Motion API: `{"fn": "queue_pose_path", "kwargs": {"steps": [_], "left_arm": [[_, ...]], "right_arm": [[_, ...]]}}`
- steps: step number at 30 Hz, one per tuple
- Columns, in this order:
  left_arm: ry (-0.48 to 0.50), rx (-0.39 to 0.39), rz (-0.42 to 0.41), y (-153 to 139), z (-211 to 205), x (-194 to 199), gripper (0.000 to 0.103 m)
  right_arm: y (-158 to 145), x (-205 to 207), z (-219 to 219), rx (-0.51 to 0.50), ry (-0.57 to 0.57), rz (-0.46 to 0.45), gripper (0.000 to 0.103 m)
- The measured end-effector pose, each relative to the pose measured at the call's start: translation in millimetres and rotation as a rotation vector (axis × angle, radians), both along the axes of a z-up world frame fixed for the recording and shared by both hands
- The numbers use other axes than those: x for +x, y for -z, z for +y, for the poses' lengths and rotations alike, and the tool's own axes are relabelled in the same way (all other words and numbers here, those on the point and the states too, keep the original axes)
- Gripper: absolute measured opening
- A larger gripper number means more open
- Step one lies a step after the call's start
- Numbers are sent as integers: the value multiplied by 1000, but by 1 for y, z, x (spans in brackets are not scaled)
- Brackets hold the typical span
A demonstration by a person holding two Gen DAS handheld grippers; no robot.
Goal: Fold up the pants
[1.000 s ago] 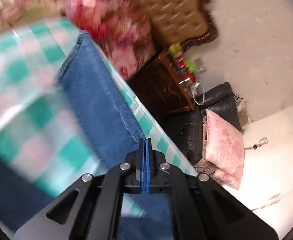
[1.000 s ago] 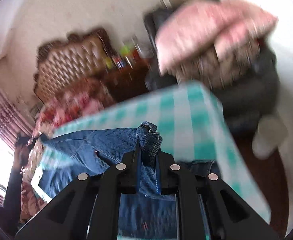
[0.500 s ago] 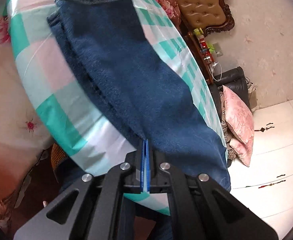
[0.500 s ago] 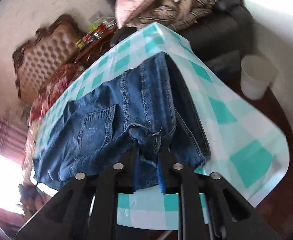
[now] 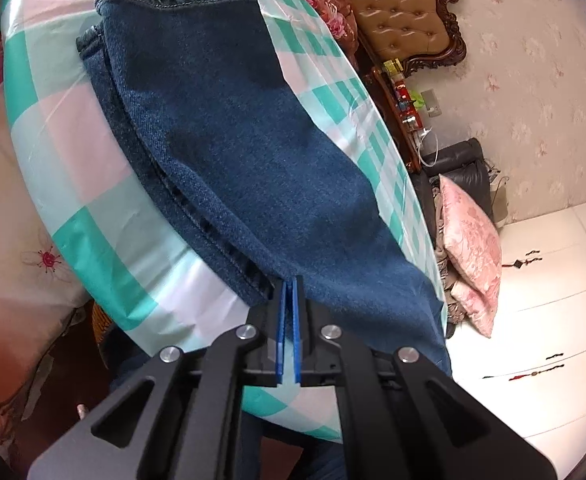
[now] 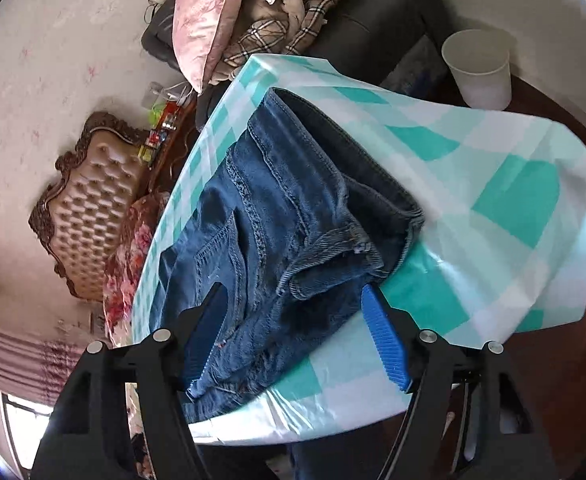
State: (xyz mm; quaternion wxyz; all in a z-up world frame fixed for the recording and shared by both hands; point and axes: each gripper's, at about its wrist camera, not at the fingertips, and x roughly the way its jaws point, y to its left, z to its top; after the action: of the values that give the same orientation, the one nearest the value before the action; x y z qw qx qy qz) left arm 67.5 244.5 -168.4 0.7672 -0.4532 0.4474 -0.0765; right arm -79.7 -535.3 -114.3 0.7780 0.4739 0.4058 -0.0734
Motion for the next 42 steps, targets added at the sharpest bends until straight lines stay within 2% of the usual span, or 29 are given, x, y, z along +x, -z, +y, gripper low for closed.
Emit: {"fn": "queue_pose_path", "kwargs": {"steps": [2,3,5,6,8,11,12,13,15,16,18,20,24,26,28,29,30,31,32,33,34,35,37,39,40,42], "left_arm": [[-3,-1,-1,0,0,2,9],[-4,-3,2,0,0,4,9],[-5,-19,24,5,2,13,6],[-6,-17,36,6,3,19,1],[-9,12,20,-10,4,29,1],[-38,6,-64,-49,8,16,1],[-41,11,-59,-49,9,10,1],[-32,5,-37,-41,9,6,1],[-28,-54,49,-7,14,1,1],[-35,-50,71,3,15,-1,1],[-32,-41,70,11,14,1,1],[-26,-37,64,9,13,5,1],[-4,-18,15,-5,10,12,1],[2,-16,26,0,8,14,1],[0,-29,44,7,9,13,2],[-7,-47,42,10,12,13,4],[-19,-51,43,10,13,11,10],[-38,-43,50,9,18,10,27],[-69,-40,54,7,24,10,28],[-78,-41,62,7,27,13,25],[-86,-41,72,7,31,17,8],[-82,-37,88,6,35,26,3],[-59,-42,115,4,34,43,3],[-35,-8,127,-12,29,73,2],[-26,1,104,-28,28,86,2],[-39,17,-17,-87,27,109,2]], "right_arm": [[1,2,2,-25,26,20,64],[1,5,2,-37,32,25,55],[0,17,2,-72,43,59,28],[-2,27,1,-99,31,86,14],[-20,43,-2,-150,9,88,13],[-84,46,15,-289,-57,-42,11],[-88,41,15,-321,-49,-32,11],[-79,37,9,-344,-33,17,11],[-32,31,-9,-274,-22,145,11],[-21,32,-8,-273,-34,175,11],[-2,34,0,-349,-73,230,11],[1,35,1,-371,-67,225,11],[-14,30,3,-395,-54,166,10],[-22,30,5,-431,-54,140,10],[-15,34,7,-452,-63,168,10],[-8,35,7,-453,-67,202,10],[-7,35,11,-456,-67,216,11],[-11,35,14,-468,-67,212,11],[-15,37,16,-467,-66,204,11],[-20,38,15,-450,-60,188,11],[-25,40,13,-431,-57,178,11],[-28,44,12,-418,-60,170,11],[-38,64,9,-409,-81,163,11],[-49,85,10,-418,-104,155,10],[-59,99,10,-423,-114,136,10],[-109,118,12,-428,-112,-10,10]]}}
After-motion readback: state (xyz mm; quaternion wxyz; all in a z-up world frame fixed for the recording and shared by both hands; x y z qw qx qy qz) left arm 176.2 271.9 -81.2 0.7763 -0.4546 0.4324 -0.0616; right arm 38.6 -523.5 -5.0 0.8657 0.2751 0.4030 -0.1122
